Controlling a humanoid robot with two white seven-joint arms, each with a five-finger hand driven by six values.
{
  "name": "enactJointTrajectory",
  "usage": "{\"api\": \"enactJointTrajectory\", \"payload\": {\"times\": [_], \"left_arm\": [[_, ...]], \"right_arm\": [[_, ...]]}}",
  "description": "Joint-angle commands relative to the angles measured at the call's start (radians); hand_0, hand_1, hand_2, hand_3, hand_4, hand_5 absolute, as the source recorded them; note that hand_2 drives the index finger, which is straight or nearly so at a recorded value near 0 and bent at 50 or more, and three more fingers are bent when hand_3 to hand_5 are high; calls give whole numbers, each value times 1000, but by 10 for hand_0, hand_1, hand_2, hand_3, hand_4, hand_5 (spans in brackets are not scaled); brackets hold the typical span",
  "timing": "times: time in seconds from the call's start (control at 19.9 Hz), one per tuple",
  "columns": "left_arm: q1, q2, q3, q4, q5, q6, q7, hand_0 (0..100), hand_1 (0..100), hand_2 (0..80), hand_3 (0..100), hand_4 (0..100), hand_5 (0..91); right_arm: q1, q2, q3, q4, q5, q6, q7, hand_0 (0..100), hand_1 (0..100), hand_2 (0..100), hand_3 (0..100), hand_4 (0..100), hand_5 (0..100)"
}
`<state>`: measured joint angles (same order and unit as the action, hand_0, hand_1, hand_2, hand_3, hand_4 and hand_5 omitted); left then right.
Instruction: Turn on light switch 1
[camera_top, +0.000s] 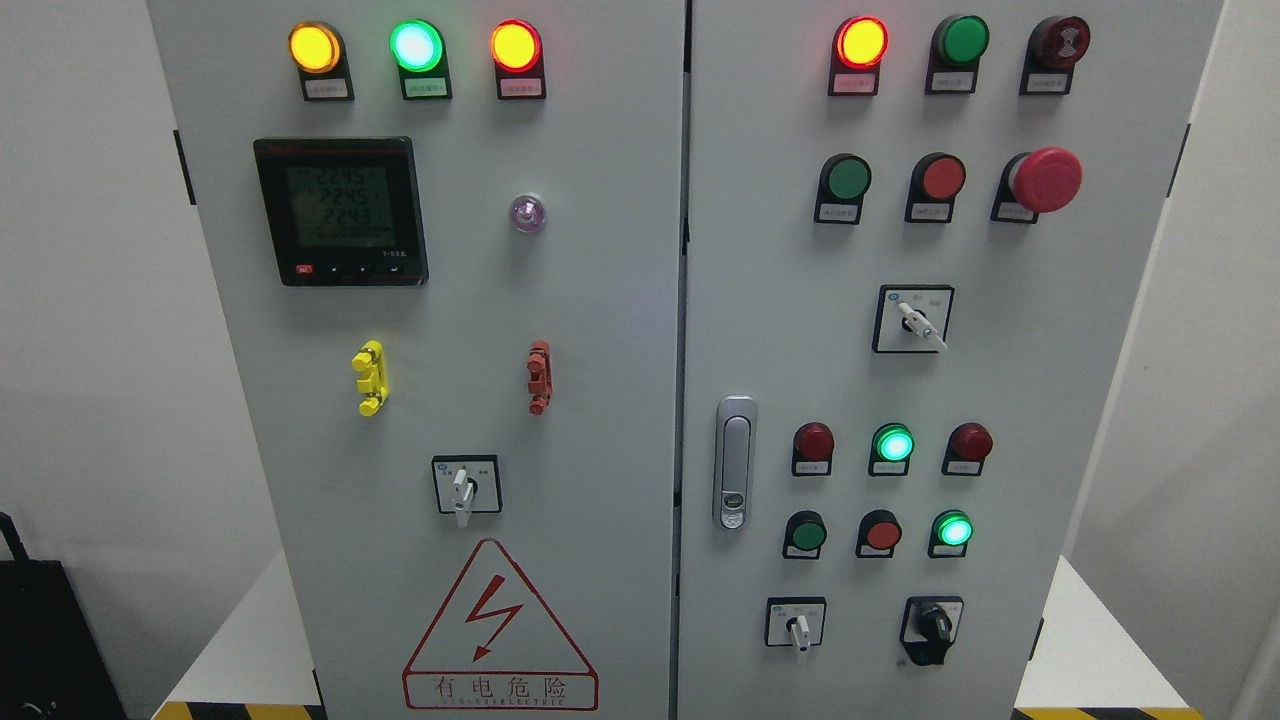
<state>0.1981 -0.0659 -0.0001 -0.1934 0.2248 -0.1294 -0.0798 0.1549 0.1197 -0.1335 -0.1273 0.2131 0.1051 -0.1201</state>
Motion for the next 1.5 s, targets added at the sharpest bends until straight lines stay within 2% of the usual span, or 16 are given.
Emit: {"api": "enactJointTrajectory", "payload": {"times": [0.0, 0.55, 0.65, 0.8, 0.9, 1.05, 1.15, 1.25, 1.35, 1.45], "left_arm": [[-2, 0, -38, 0, -9, 1, -3, 289, 0, 0, 0, 0, 0], [1, 3, -63, -1, -25, -1, 5, 292, 0, 0, 0, 0, 0], [4, 5, -98, -15, -67, -16, 32, 293, 0, 0, 0, 0, 0], [6, 5, -117, -26, -81, -87, 107, 295, 0, 0, 0, 9, 0], [6, 5, -117, -58, -90, -127, 130, 291, 0, 0, 30, 63, 0], [14, 9, -113, -141, -105, -130, 133, 297, 0, 0, 65, 98, 0], [35, 12, -110, -216, -108, -130, 133, 307, 0, 0, 128, 187, 0], [41, 17, -106, -323, -148, -130, 137, 311, 0, 0, 187, 258, 0], [66, 24, -103, -455, -220, -130, 164, 319, 0, 17, 218, 309, 0], [87, 35, -101, -594, -268, -130, 175, 345, 0, 91, 256, 363, 0]], "right_arm": [[0, 0, 0, 0, 0, -1, -1, 54, 0, 0, 0, 0, 0], [0, 0, 0, -2, 0, -1, -1, 54, 0, 0, 0, 0, 0], [0, 0, 0, 0, 0, -1, -1, 54, 0, 0, 0, 0, 0], [0, 0, 0, 0, 0, -1, -1, 54, 0, 0, 0, 0, 0], [0, 0, 0, 0, 0, -1, -1, 54, 0, 0, 0, 0, 0], [0, 0, 0, 0, 0, -1, 0, 54, 0, 0, 0, 0, 0], [0, 0, 0, 0, 0, -1, 0, 54, 0, 0, 0, 0, 0], [0, 0, 0, 0, 0, -1, 0, 54, 0, 0, 0, 0, 0], [0, 0, 0, 0, 0, -1, 0, 54, 0, 0, 0, 0, 0], [0, 0, 0, 0, 0, -1, 0, 54, 0, 0, 0, 0, 0]]}}
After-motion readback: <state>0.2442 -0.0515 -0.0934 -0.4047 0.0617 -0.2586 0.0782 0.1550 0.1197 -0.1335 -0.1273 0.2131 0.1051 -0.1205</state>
